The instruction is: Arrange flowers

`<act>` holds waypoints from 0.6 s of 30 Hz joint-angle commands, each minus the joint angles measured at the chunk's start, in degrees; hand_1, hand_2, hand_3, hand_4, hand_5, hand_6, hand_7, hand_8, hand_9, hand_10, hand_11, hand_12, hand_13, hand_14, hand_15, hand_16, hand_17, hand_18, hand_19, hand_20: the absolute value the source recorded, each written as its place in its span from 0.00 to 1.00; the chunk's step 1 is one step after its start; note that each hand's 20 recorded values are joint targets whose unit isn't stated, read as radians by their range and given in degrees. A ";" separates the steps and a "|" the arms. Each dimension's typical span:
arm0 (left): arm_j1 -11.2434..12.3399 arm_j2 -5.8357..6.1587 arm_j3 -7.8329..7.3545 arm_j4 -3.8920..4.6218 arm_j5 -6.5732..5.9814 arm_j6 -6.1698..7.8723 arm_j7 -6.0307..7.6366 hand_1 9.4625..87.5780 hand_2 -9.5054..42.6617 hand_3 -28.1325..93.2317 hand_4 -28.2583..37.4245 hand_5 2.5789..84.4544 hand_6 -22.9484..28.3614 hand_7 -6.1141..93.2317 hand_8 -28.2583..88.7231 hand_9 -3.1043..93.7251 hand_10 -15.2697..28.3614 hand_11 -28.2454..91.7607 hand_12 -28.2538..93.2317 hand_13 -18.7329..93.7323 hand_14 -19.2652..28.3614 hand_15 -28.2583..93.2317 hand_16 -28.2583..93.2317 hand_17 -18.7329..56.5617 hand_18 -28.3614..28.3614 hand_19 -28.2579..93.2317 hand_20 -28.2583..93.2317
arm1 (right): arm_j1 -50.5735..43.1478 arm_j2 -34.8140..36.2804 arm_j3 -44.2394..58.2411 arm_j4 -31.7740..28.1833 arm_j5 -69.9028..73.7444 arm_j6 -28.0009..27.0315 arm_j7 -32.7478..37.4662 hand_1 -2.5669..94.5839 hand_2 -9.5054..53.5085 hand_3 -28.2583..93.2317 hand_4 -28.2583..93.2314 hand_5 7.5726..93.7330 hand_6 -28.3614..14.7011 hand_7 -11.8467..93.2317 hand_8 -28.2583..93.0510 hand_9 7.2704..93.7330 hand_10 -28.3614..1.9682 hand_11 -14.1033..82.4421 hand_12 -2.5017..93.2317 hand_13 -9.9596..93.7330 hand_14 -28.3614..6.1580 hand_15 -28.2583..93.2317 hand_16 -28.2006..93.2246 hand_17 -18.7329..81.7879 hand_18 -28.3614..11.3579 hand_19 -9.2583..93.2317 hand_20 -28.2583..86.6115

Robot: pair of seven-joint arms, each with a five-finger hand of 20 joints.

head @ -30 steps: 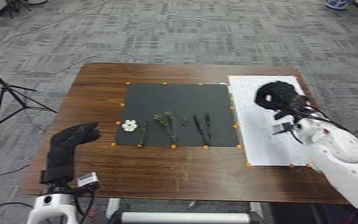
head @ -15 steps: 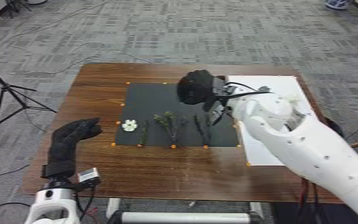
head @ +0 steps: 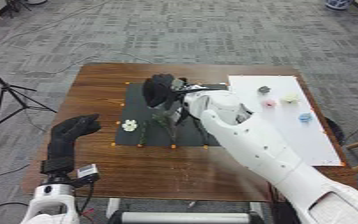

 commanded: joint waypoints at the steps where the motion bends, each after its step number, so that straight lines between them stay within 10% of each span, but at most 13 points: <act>1: -0.90 0.52 0.25 -0.32 -0.31 0.89 -0.12 0.24 0.34 0.80 0.04 0.64 0.48 0.28 0.16 0.62 0.68 0.46 0.35 0.59 0.77 0.52 0.24 0.34 0.76 0.46 0.43 | 0.38 -8.26 5.21 2.86 -14.97 -10.08 -1.37 0.66 0.00 0.68 0.06 0.82 0.77 0.39 0.21 0.91 0.69 0.16 0.30 0.95 0.78 0.78 0.51 0.79 0.35 1.00 0.80; 18: -2.85 -0.06 1.91 0.62 -0.38 -0.74 -0.01 0.24 0.34 0.80 0.04 0.64 0.48 0.28 0.16 0.62 0.68 0.46 0.35 0.59 0.77 0.53 0.24 0.34 0.76 0.46 0.43 | -4.99 -15.70 12.26 7.11 -24.07 -12.73 -2.63 0.65 0.00 0.69 0.06 0.81 0.79 0.38 0.22 0.90 0.71 0.17 0.30 0.95 0.79 0.78 0.51 0.80 0.35 1.00 0.80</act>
